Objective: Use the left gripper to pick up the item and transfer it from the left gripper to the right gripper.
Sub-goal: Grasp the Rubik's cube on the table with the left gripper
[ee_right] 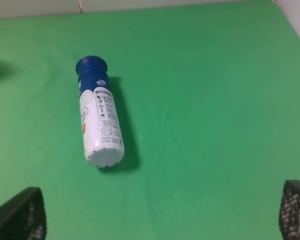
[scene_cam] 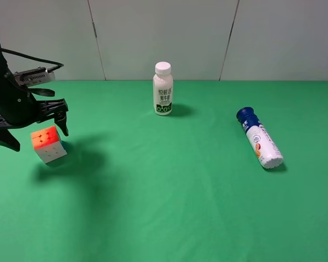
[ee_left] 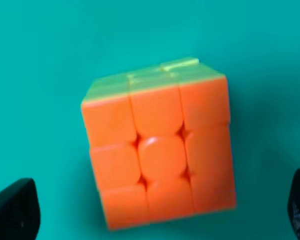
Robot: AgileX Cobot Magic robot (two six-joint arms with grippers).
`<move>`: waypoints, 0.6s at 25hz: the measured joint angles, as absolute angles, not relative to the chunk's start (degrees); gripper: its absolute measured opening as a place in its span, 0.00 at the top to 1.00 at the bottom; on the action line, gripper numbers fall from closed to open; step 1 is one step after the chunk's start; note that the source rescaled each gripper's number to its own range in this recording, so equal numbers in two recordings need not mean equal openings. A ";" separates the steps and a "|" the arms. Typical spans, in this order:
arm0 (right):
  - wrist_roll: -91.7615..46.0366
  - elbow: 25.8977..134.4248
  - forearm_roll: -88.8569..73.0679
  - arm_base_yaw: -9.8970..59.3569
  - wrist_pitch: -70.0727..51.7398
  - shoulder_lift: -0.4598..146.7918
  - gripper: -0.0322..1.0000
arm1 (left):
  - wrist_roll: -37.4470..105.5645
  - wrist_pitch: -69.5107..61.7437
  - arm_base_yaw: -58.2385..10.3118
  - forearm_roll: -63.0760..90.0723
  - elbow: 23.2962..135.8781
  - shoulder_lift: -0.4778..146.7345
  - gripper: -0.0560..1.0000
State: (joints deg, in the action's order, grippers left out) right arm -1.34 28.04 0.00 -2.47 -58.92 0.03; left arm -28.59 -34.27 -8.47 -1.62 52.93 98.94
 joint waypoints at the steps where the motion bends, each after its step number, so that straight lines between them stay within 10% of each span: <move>1: -1.34 28.04 0.00 -2.47 -58.92 0.03 0.00 | -28.59 -33.43 -8.47 -1.62 52.97 99.72 0.00; 15: -1.34 28.04 0.00 -2.47 -58.92 0.03 0.00 | -30.04 -26.22 -8.47 -2.69 52.97 106.15 0.00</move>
